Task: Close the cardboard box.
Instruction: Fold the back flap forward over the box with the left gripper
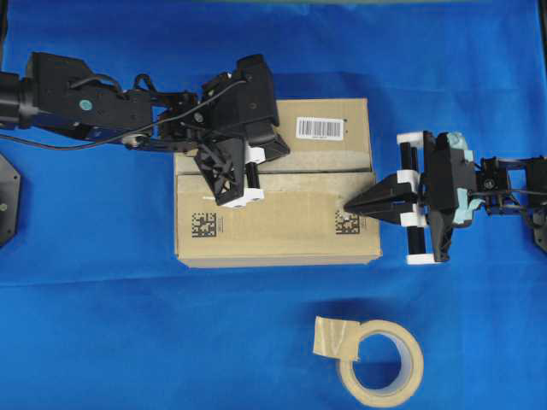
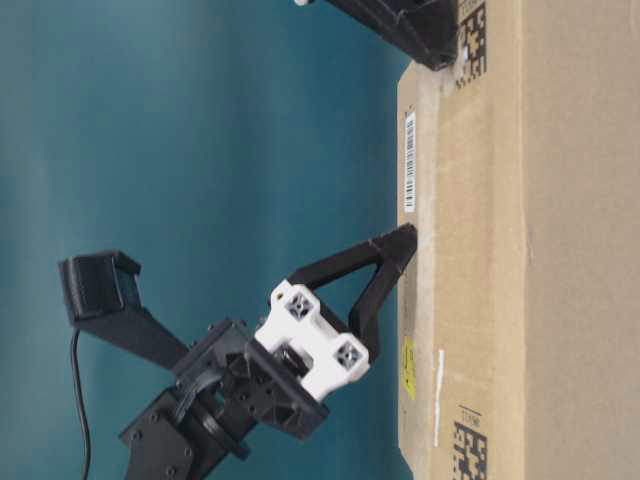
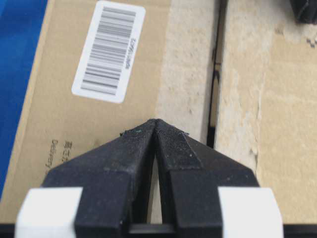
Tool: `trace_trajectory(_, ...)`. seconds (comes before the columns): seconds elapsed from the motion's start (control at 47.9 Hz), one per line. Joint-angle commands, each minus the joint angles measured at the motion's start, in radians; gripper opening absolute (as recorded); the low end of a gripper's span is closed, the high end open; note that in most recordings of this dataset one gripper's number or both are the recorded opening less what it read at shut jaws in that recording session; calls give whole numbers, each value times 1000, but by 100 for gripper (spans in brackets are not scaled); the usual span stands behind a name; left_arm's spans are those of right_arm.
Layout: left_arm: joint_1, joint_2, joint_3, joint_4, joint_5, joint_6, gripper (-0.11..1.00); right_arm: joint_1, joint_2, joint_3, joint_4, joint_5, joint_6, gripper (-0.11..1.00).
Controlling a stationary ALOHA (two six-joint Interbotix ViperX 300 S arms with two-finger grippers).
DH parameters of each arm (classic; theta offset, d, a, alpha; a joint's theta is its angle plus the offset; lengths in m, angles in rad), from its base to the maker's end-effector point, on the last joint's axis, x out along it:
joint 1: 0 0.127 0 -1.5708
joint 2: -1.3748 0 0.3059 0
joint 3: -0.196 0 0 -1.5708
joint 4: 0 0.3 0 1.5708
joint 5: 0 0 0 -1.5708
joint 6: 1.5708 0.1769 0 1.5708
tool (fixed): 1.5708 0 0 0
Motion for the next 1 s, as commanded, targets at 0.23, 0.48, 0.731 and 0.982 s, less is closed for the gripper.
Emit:
trace_trajectory(0.23, -14, -34, 9, -2, -31, -5, 0, -74, -3, -20, -2, -6, -2, 0)
trace_trajectory(0.48, -17, -34, 9, -3, -31, -5, 0, -123, -3, -14, -2, -2, -2, 0)
trace_trajectory(0.731, -20, -34, 11, -2, -49, -5, 0, -127, -2, -5, -2, -2, -2, 0)
trace_trajectory(0.982, -32, -34, 14, -2, -60, -5, 0, -137, 38, -6, 3, -6, -2, 0)
